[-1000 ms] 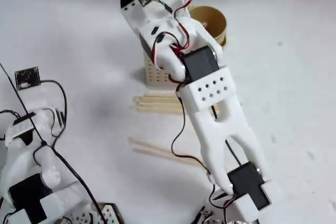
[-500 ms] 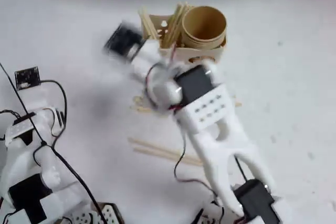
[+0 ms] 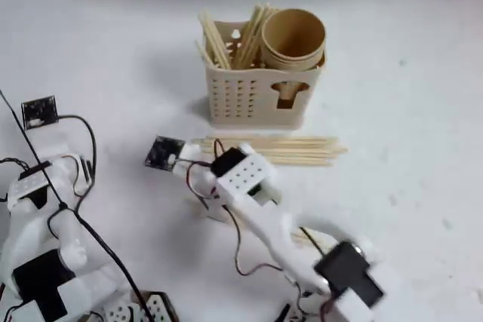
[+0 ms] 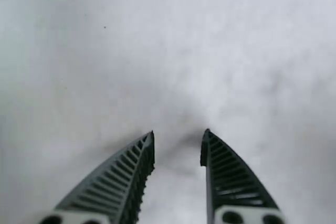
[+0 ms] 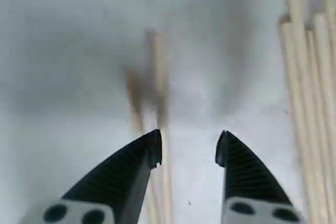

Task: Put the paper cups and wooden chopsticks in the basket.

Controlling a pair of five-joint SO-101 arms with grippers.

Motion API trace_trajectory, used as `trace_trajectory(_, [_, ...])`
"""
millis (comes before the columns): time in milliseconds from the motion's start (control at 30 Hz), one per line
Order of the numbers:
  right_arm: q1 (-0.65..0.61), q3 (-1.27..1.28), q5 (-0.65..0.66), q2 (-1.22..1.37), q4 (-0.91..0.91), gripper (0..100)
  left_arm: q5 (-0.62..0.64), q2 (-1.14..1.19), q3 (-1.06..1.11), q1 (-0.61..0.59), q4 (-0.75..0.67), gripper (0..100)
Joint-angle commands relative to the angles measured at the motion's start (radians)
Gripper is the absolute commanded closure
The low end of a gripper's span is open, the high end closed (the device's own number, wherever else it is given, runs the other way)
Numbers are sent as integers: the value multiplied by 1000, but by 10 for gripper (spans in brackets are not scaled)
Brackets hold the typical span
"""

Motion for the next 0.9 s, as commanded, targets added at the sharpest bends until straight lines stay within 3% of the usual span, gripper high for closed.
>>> trace_trajectory(0, [2, -6, 12, 70, -42, 820, 11, -7, -2, -12, -9, 843])
trace_trajectory(233, [8, -14, 11, 124, -58, 827, 11, -7, -2, -12, -9, 843])
trace_trajectory(433, [22, -17, 12, 124, -59, 914, 11, -7, -2, -12, -9, 843])
trace_trajectory(600, [105, -18, 12, 133, -87, 983, 12, -7, -2, -12, -9, 843])
trace_trajectory(867, [239, -49, 3, 79, -90, 982, 12, -7, -2, -12, -9, 843])
